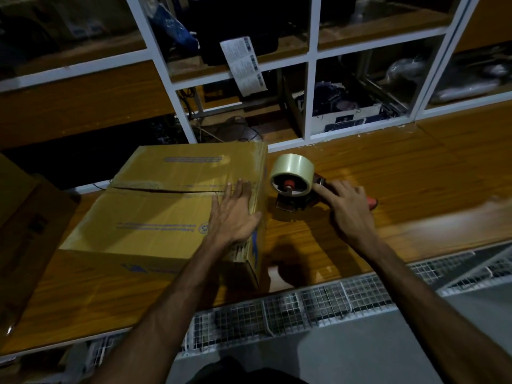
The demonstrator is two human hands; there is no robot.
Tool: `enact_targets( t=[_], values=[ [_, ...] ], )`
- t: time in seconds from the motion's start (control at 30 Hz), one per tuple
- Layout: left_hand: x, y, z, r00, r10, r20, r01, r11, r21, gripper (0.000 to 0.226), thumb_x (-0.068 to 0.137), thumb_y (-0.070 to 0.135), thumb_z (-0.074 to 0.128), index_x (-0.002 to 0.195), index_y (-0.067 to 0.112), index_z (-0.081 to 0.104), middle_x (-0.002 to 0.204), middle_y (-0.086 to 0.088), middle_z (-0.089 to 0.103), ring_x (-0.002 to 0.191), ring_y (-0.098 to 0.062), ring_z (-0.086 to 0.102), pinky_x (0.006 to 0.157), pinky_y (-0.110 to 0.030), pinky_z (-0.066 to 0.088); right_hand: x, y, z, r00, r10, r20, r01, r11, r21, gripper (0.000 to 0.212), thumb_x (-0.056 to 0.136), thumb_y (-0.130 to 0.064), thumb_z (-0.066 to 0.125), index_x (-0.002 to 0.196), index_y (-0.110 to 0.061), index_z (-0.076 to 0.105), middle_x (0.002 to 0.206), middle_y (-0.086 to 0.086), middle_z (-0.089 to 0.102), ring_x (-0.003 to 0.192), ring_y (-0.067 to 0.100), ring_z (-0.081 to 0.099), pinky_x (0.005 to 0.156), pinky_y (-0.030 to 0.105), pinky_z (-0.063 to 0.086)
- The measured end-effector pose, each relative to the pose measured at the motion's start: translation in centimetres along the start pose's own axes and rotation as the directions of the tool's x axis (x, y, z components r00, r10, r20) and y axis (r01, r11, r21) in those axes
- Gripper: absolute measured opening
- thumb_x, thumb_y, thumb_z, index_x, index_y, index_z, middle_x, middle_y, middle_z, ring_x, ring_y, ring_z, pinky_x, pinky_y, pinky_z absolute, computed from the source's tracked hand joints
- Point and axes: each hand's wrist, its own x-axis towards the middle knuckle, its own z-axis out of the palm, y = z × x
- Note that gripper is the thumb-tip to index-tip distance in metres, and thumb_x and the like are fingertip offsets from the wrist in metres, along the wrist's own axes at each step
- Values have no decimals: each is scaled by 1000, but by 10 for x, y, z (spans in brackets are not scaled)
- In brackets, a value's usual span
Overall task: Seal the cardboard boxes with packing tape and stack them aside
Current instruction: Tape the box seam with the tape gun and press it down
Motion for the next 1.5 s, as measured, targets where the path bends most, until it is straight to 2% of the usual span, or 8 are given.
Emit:
enact_targets(
  t=[0.2,0.37,0.5,0.73,0.93,1.2,1.4,1.5],
  values=[
    [-2,0,0,1000,4,-7,-4,1000,-15,94,91,59,43,167,23,2,176,0,1,162,-26,-1,128,-61,5,6,-21,1,999,19,45,-15,996,-84,54,92,-10,47,145,-19,58,120,18,65,109,37,60,91,55,47],
    [-2,0,0,1000,1,-10,-1,1000,-16,93,92,58,44,168,23,3,176,1,0,162,-26,-1,128,-60,3,22,-27,1,996,-11,84,23,989,-143,56,95,-10,64,148,-22,52,124,17,63,113,35,60,96,55,47],
    [-3,1,0,1000,5,-8,-6,1000,-10,92,93,57,45,168,22,3,176,0,1,162,-28,0,128,-61,4,35,-36,-3,992,-23,126,47,981,-186,55,100,-15,61,152,-25,47,127,14,61,115,31,58,100,50,45],
    [-2,-4,0,1000,13,-14,-13,1000,16,90,92,57,43,167,22,8,176,-1,6,161,-29,5,127,-63,10,34,-35,-20,985,20,170,8,987,-162,57,99,-11,57,154,-24,46,131,17,63,120,34,58,104,52,44],
    [-2,-11,-1,1000,30,-6,-30,999,23,92,92,60,43,167,21,6,176,-1,5,161,-30,5,127,-63,9,9,-22,-41,995,40,92,-25,988,-155,57,95,-12,40,149,-20,54,130,19,64,117,37,59,97,54,44],
    [-3,-17,0,999,43,0,-43,999,15,92,91,58,43,167,21,6,176,0,4,161,-29,4,127,-62,9,21,-51,-29,983,45,180,-11,983,-184,55,101,-14,58,153,-24,45,133,14,60,123,32,57,108,51,42],
    [-3,-18,-1,999,40,4,-40,999,5,92,91,58,43,168,22,6,176,0,3,162,-28,3,127,-62,9,22,-63,-30,982,43,185,-10,985,-175,54,102,-19,59,153,-26,43,133,13,59,124,31,57,108,51,43],
    [-3,-22,-1,999,33,3,-33,999,8,91,92,58,43,168,21,6,176,0,3,162,-27,4,128,-61,9,6,-49,-42,988,83,134,-69,992,-104,57,97,-9,53,152,-24,49,131,14,63,121,33,59,105,54,43]
  ],
)
